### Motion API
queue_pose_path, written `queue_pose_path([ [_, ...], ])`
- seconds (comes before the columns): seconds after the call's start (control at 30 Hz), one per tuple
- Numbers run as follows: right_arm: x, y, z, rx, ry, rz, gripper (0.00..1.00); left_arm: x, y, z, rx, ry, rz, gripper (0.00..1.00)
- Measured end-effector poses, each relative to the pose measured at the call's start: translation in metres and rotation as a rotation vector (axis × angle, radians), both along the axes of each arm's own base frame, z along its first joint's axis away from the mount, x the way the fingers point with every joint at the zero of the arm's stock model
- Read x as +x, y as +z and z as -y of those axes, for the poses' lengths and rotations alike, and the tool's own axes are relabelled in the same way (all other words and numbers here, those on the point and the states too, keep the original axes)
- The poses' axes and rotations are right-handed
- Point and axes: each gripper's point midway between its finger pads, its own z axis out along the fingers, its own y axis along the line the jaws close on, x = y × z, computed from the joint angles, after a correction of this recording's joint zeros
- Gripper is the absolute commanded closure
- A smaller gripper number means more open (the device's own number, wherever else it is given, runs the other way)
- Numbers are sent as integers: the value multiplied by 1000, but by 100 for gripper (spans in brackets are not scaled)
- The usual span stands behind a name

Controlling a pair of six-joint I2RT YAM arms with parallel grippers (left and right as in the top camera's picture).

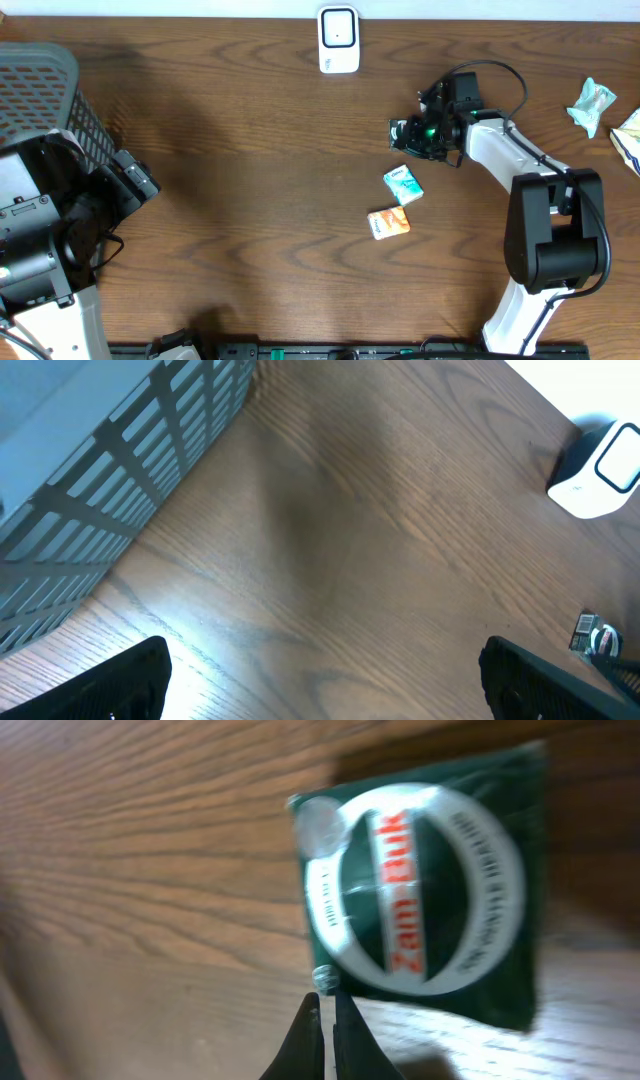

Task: Scan the item barcode

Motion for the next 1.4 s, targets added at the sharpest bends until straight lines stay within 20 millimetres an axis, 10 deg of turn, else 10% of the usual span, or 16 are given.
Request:
queue_pose_path([
  [0.3,-54,-17,-1,-99,75,-199,99,0,0,0,0,0,0,2],
  [0.6,-120,-30,46,-414,106,-450,99,0,0,0,0,0,0,2],
  [0.73,-96,-18,59,-436,61,-388,86,0,0,0,0,0,0,2],
  [0.8,-68,-2,58,-429,35,-293,52,0,0,0,0,0,0,2],
  [0.93,-15,31,53,-400,-9,-73,20,0,0,0,0,0,0,3],
  [1.17,16,39,48,-379,-33,53,17,0,0,0,0,0,0,2],
  [1.4,31,7,45,-377,-33,54,37,0,0,0,0,0,0,2],
])
